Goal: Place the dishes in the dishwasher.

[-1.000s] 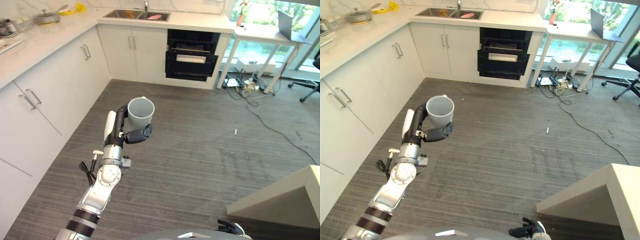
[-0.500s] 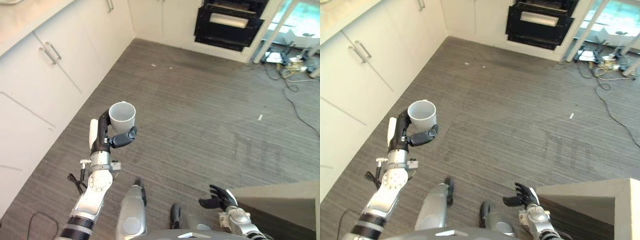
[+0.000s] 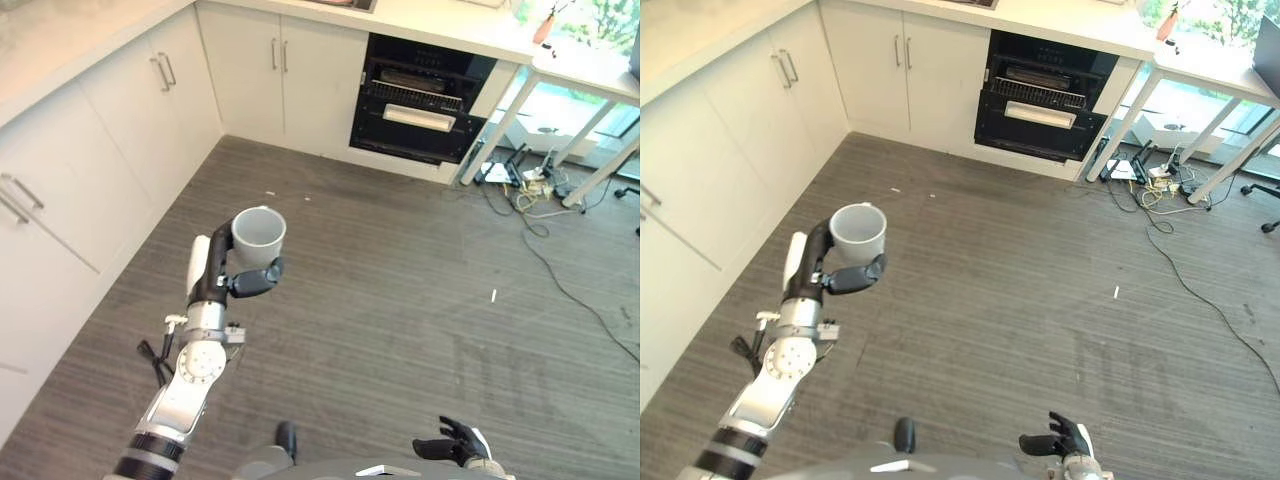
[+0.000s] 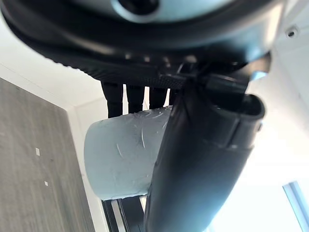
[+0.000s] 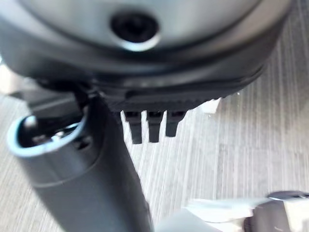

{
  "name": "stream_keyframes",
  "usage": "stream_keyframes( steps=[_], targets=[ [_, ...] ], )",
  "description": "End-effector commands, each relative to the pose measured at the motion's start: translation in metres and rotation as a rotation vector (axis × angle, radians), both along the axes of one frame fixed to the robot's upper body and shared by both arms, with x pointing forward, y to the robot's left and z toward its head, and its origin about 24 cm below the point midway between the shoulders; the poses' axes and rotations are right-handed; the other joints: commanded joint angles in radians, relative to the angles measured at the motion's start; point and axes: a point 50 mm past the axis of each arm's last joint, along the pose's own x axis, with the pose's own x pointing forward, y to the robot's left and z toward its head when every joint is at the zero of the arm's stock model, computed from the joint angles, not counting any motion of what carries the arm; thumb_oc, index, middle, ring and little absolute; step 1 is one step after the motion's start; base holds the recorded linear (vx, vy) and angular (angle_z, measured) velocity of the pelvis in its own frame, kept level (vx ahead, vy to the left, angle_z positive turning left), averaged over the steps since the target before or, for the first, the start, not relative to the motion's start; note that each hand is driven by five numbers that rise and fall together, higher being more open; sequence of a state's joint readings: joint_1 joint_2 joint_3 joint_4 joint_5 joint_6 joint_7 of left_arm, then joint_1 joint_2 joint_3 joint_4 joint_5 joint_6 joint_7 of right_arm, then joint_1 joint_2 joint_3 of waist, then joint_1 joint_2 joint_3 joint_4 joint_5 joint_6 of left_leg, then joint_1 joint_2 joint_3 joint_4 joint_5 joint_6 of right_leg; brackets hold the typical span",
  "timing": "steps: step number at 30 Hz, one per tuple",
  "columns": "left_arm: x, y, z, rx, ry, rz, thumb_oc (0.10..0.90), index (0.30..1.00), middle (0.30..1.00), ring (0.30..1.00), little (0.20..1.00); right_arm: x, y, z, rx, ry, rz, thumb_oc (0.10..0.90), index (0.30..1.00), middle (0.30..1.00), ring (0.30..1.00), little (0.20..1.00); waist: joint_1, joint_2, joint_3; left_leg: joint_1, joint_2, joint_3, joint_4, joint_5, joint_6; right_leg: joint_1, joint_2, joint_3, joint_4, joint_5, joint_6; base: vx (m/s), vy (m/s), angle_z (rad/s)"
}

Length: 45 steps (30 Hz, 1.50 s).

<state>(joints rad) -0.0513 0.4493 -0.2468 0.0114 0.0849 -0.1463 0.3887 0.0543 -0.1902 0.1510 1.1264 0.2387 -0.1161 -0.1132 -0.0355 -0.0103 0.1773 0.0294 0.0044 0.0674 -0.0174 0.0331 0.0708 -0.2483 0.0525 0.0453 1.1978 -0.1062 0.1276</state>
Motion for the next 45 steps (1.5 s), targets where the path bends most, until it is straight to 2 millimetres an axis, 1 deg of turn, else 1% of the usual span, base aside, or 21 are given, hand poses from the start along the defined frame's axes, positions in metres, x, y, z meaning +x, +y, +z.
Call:
stream_keyframes(
  steps=[1,2,3,5,8,11,12,15,16,18,20,22,23,27,30,32,36,38,40,44,45],
  targets=[
    [-0.004,0.004,0.067,0.057,-0.336,-0.050,0.400,0.300,0.300,0.300,0.300,0.017,-0.003,0.004,-0.034,-0.027,0.100,0.800,0.900,0.900,0.900,0.900,-0.010,-0.026,-0.002,-0.019,0.017,-0.047,-0.070,0.008,-0.068,0.050,-0.007,0.013,-0.478,0.152,0.018,0.56,0.056,0.20],
    [-0.001,-0.001,0.070,0.038,-0.349,-0.069,0.400,0.300,0.300,0.300,0.300,0.014,-0.004,0.003,-0.032,-0.014,0.091,0.800,0.900,0.900,0.900,0.900,-0.031,-0.031,0.005,0.022,0.007,-0.073,-0.070,-0.022,-0.074,-0.002,-0.017,0.005,-0.637,0.089,-0.005,0.85,0.037,0.41],
    [0.002,-0.005,0.070,0.015,-0.350,-0.080,0.400,0.300,0.300,0.300,0.300,0.005,-0.006,0.001,-0.028,0.017,0.080,0.800,0.900,0.900,0.900,0.900,-0.054,-0.042,0.005,0.057,-0.014,-0.105,-0.070,-0.053,-0.079,-0.016,-0.020,0.010,-0.837,0.092,-0.008,0.65,0.003,0.91],
    [0.002,-0.005,0.070,0.015,-0.350,-0.081,0.400,0.300,0.300,0.300,0.300,0.005,-0.006,0.001,-0.028,0.017,0.079,0.800,0.900,0.900,0.900,0.900,-0.059,-0.037,0.008,0.058,-0.009,-0.111,-0.070,-0.051,-0.079,-0.003,-0.018,0.003,-0.859,0.104,-0.008,0.27,-0.014,0.79],
    [0.007,-0.014,0.068,0.000,-0.334,-0.115,0.400,0.300,0.300,0.300,0.300,-0.014,-0.012,-0.003,-0.030,0.076,0.036,0.800,0.900,0.900,0.900,0.900,-0.089,-0.060,0.002,0.115,-0.032,-0.182,-0.070,-0.115,-0.089,-0.007,-0.003,0.082,-1.120,0.144,0.019,0.49,-0.092,0.76],
    [0.007,-0.019,0.065,0.005,-0.317,-0.147,0.400,0.300,0.300,0.300,0.300,-0.025,-0.014,-0.005,-0.029,0.111,0.018,0.800,0.900,0.900,0.900,0.900,-0.089,-0.075,-0.009,0.148,-0.036,-0.201,-0.070,-0.136,-0.091,0.013,-0.024,0.044,-1.131,0.177,0.018,0.44,-0.139,1.15],
    [0.006,-0.018,0.060,0.002,-0.290,-0.145,0.400,0.300,0.300,0.300,0.300,-0.042,-0.017,-0.008,-0.015,0.163,-0.016,0.800,0.900,0.900,0.900,0.900,-0.101,-0.079,-0.033,0.210,-0.030,-0.206,-0.048,-0.181,-0.095,0.044,-0.022,0.072,-1.118,0.177,-0.004,0.72,-0.224,0.80],
    [0.004,-0.019,0.053,-0.090,-0.252,-0.139,0.400,0.300,0.300,0.300,0.300,-0.041,-0.034,-0.003,-0.028,0.130,-0.077,0.800,0.900,0.900,0.900,0.900,-0.124,-0.091,-0.034,0.039,-0.014,-0.075,0.530,-0.044,-0.193,0.185,-0.028,0.069,-1.148,0.165,-0.067,0.54,-0.242,0.52],
    [0.004,-0.019,0.053,-0.090,-0.252,-0.139,0.400,0.300,0.300,0.300,0.300,-0.041,-0.034,-0.003,-0.028,0.130,-0.077,0.800,0.900,0.900,0.900,0.900,-0.124,-0.091,-0.034,0.039,-0.014,-0.075,0.530,-0.044,-0.193,0.185,-0.028,0.069,-1.148,0.165,-0.067,0.35,-0.218,0.28],
    [0.005,-0.023,0.057,-0.090,-0.259,-0.181,0.400,0.300,0.300,0.300,0.300,-0.031,-0.041,0.001,-0.038,0.077,-0.144,0.800,0.900,0.900,0.900,0.900,-0.081,-0.115,-0.009,-0.114,0.030,0.031,0.659,-0.035,-0.191,0.303,-0.047,0.056,-1.226,0.140,-0.085,0.41,-0.155,0.14],
    [0.005,-0.023,0.058,-0.087,-0.262,-0.182,0.400,0.300,0.300,0.300,0.300,-0.027,-0.044,0.003,-0.033,0.050,-0.190,0.800,0.900,0.900,0.900,0.900,-0.066,-0.114,-0.005,-0.135,0.037,0.046,0.603,-0.043,-0.181,0.328,-0.052,0.060,-1.236,0.129,-0.085,0.31,0.027,-0.41],
    [0.005,-0.019,0.056,-0.095,-0.255,-0.161,0.400,0.300,0.300,0.300,0.300,-0.019,-0.044,0.004,-0.042,0.040,-0.158,0.800,0.900,0.900,0.900,0.900,-0.042,-0.097,-0.014,-0.125,0.060,-0.005,0.284,-0.074,-0.158,0.382,-0.049,0.104,-1.252,0.092,-0.070,0.57,0.205,-0.86],
    [0.004,-0.020,0.055,-0.089,-0.255,-0.162,0.400,0.300,0.300,0.300,0.300,-0.017,-0.044,0.004,-0.059,0.042,-0.139,0.800,0.900,0.900,0.900,0.900,-0.026,-0.083,-0.018,-0.091,0.100,-0.120,0.098,-0.005,-0.170,0.394,-0.039,0.156,-1.231,0.064,-0.075,0.43,0.178,-1.74],
    [0.005,-0.024,0.054,-0.055,-0.247,-0.176,0.400,0.300,0.300,0.300,0.300,-0.019,-0.042,0.003,-0.059,0.052,-0.142,0.800,0.900,0.900,0.900,0.900,-0.036,-0.073,-0.026,-0.106,0.127,-0.215,0.003,0.051,-0.193,0.431,-0.031,0.236,-1.215,0.026,-0.076,0.31,0.149,-0.81],
    [0.007,-0.031,0.053,0.007,-0.240,-0.221,0.400,0.300,0.300,0.300,0.300,-0.038,-0.036,-0.002,-0.028,0.096,-0.179,0.800,0.900,0.900,0.900,0.900,-0.073,-0.062,-0.047,-0.052,0.133,-0.163,-0.064,0.064,-0.204,0.428,-0.052,0.263,-1.199,0.010,-0.055,0.25,0.290,-0.79],
    [0.007,-0.030,0.052,0.016,-0.234,-0.218,0.400,0.300,0.300,0.300,0.300,-0.038,-0.034,-0.003,-0.023,0.103,-0.191,0.800,0.900,0.900,0.900,0.900,-0.078,-0.063,-0.058,-0.043,0.126,-0.151,-0.070,0.048,-0.195,0.413,-0.065,0.282,-1.198,0.016,-0.044,0.10,0.223,-0.52],
    [0.013,-0.024,0.055,0.040,-0.248,-0.178,0.400,0.300,0.300,0.300,0.300,-0.035,-0.020,-0.007,0.020,0.121,-0.206,0.800,0.900,0.900,0.900,0.900,-0.106,-0.080,-0.088,-0.004,0.091,-0.006,-0.070,-0.014,-0.159,0.344,-0.135,0.373,-1.198,0.084,0.038,0.11,0.264,-1.01],
    [0.015,-0.025,0.057,0.038,-0.261,-0.175,0.400,0.300,0.300,0.300,0.300,-0.032,-0.019,-0.007,0.023,0.116,-0.199,0.800,0.900,0.900,0.900,0.900,-0.107,-0.081,-0.088,-0.002,0.088,0.021,-0.070,-0.022,-0.153,0.322,-0.140,0.382,-1.178,0.089,0.046,0.05,0.126,-0.07],
    [0.019,-0.023,0.062,0.033,-0.285,-0.135,0.400,0.300,0.300,0.300,0.300,-0.025,-0.012,-0.007,0.022,0.091,-0.141,0.800,0.900,0.900,0.900,0.900,-0.101,-0.077,-0.062,0.021,0.121,0.117,-0.070,-0.049,-0.150,0.203,-0.139,0.152,-1.053,0.092,0.054,0.02,0.082,0.38],
    [0.021,-0.023,0.059,0.047,-0.272,-0.138,0.400,0.300,0.300,0.300,0.300,-0.026,-0.013,-0.006,0.022,0.088,-0.145,0.800,0.900,0.900,0.900,0.900,-0.130,-0.076,-0.055,0.039,0.142,0.152,-0.070,-0.057,-0.159,0.156,-0.099,0.104,-0.996,0.080,0.053,0.05,0.014,0.23],
    [0.020,-0.018,0.056,0.051,-0.256,-0.121,0.400,0.300,0.300,0.300,0.300,-0.033,-0.014,-0.007,0.015,0.107,-0.146,0.800,0.900,0.900,0.900,0.900,-0.139,-0.079,-0.052,0.063,0.156,0.193,-0.070,-0.067,-0.168,0.125,-0.091,0.008,-1.001,0.064,0.024,0.15,-0.091,0.41]
  ],
)
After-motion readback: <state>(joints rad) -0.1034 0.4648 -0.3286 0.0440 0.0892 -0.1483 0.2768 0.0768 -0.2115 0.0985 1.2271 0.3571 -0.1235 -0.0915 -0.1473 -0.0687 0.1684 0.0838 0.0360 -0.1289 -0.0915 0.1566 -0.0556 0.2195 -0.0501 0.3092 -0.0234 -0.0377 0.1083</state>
